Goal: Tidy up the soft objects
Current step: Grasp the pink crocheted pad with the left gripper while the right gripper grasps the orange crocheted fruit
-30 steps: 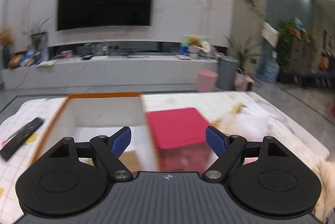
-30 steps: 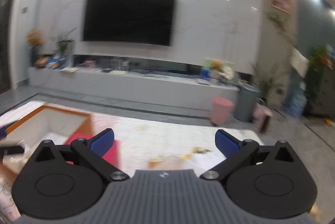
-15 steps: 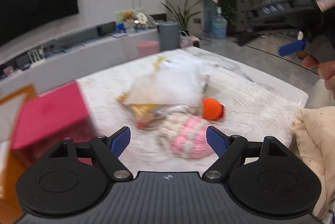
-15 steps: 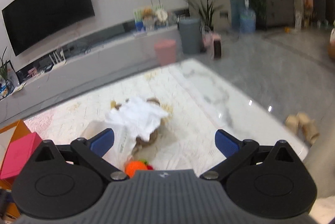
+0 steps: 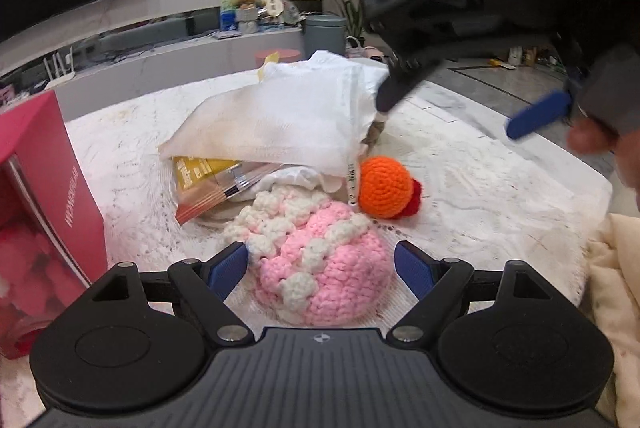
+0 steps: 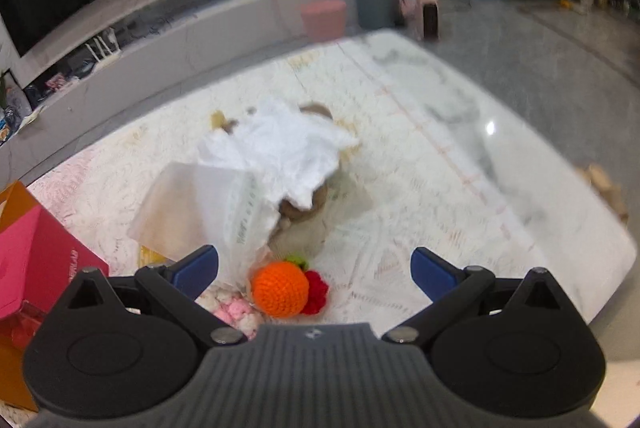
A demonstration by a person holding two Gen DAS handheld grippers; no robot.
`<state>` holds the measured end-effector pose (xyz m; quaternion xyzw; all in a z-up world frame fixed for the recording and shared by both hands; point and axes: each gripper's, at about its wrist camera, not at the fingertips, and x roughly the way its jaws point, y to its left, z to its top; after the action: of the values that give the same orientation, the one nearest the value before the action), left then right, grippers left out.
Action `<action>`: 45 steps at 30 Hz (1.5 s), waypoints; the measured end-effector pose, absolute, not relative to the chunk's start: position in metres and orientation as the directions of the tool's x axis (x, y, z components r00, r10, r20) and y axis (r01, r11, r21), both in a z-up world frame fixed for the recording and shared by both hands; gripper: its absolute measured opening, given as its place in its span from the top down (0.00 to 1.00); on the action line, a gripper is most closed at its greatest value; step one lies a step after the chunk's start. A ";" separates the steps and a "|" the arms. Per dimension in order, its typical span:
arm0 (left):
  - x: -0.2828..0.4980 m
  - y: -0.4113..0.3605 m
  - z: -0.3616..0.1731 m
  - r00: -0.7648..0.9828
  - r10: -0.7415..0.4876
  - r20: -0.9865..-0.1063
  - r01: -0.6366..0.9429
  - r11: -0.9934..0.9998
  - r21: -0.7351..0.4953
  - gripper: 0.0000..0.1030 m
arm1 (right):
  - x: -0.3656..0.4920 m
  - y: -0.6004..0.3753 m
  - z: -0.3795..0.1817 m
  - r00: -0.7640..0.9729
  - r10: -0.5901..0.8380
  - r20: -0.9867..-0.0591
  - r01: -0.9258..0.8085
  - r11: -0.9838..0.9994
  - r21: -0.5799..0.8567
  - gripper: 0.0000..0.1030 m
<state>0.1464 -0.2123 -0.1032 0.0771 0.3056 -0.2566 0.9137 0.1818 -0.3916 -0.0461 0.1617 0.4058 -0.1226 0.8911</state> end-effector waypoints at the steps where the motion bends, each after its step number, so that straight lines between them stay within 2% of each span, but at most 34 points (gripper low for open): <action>1: 0.149 -0.213 -0.106 0.680 -0.413 -0.605 0.504 0.863 -0.022 0.05 | 0.184 -0.393 -0.051 0.622 -0.088 -0.778 0.364 0.912 0.188 0.03; 3: 0.151 -0.212 -0.110 0.685 -0.410 -0.603 0.492 0.870 -0.034 0.00 | 0.185 -0.396 -0.057 0.602 -0.091 -0.793 0.381 0.906 0.186 0.03; 8: 0.148 -0.212 -0.111 0.698 -0.414 -0.584 0.497 0.867 -0.021 0.00 | 0.187 -0.399 -0.063 0.583 -0.119 -0.804 0.397 0.905 0.154 0.03; 12: 0.146 -0.205 -0.111 0.699 -0.437 -0.566 0.495 0.867 -0.058 0.13 | 0.192 -0.394 -0.074 0.577 -0.114 -0.809 0.361 0.924 0.127 0.03; 14: 0.145 -0.198 -0.111 0.705 -0.443 -0.554 0.487 0.870 -0.075 0.26 | 0.196 -0.393 -0.080 0.571 -0.096 -0.815 0.346 0.929 0.133 0.03; 23: 0.144 -0.164 -0.104 0.666 -0.525 -0.530 0.497 0.842 -0.210 0.48 | 0.204 -0.375 -0.090 0.575 -0.084 -0.813 0.260 0.962 0.084 0.11; 26: 0.144 -0.158 -0.099 0.663 -0.546 -0.512 0.501 0.832 -0.239 0.48 | 0.205 -0.370 -0.092 0.578 -0.068 -0.813 0.218 0.973 0.073 0.22; 27: 0.143 -0.156 -0.097 0.665 -0.550 -0.504 0.507 0.829 -0.236 0.48 | 0.205 -0.367 -0.092 0.578 -0.056 -0.814 0.202 0.976 0.076 0.30; 28: 0.142 -0.156 -0.094 0.663 -0.554 -0.503 0.517 0.825 -0.228 0.48 | 0.205 -0.364 -0.091 0.581 -0.046 -0.812 0.185 0.980 0.077 0.45; 29: 0.142 -0.156 -0.092 0.659 -0.562 -0.499 0.528 0.819 -0.226 0.48 | 0.205 -0.362 -0.092 0.584 -0.039 -0.811 0.168 0.983 0.074 0.51; 33: 0.138 -0.150 -0.087 0.643 -0.567 -0.515 0.539 0.813 -0.221 0.51 | 0.205 -0.352 -0.089 0.569 -0.057 -0.820 0.119 0.993 0.014 0.51; 38: 0.118 -0.131 -0.079 0.646 -0.486 -0.589 0.533 0.839 -0.107 0.54 | 0.195 -0.355 -0.077 0.559 -0.124 -0.820 0.158 0.987 -0.041 0.51; 43: 0.105 -0.098 -0.070 0.627 -0.464 -0.626 0.519 0.848 -0.109 0.53 | 0.171 -0.346 -0.064 0.585 -0.114 -0.803 0.152 0.988 -0.029 0.51; 45: 0.099 -0.087 -0.069 0.629 -0.439 -0.641 0.505 0.858 -0.092 0.52 | 0.162 -0.330 -0.063 0.589 -0.087 -0.804 0.098 0.995 -0.036 0.51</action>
<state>0.0992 -0.0873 -0.0692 0.0483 0.3418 -0.2620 0.9012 0.1618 -0.3302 -0.0629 0.0061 0.4504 -0.0519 0.8913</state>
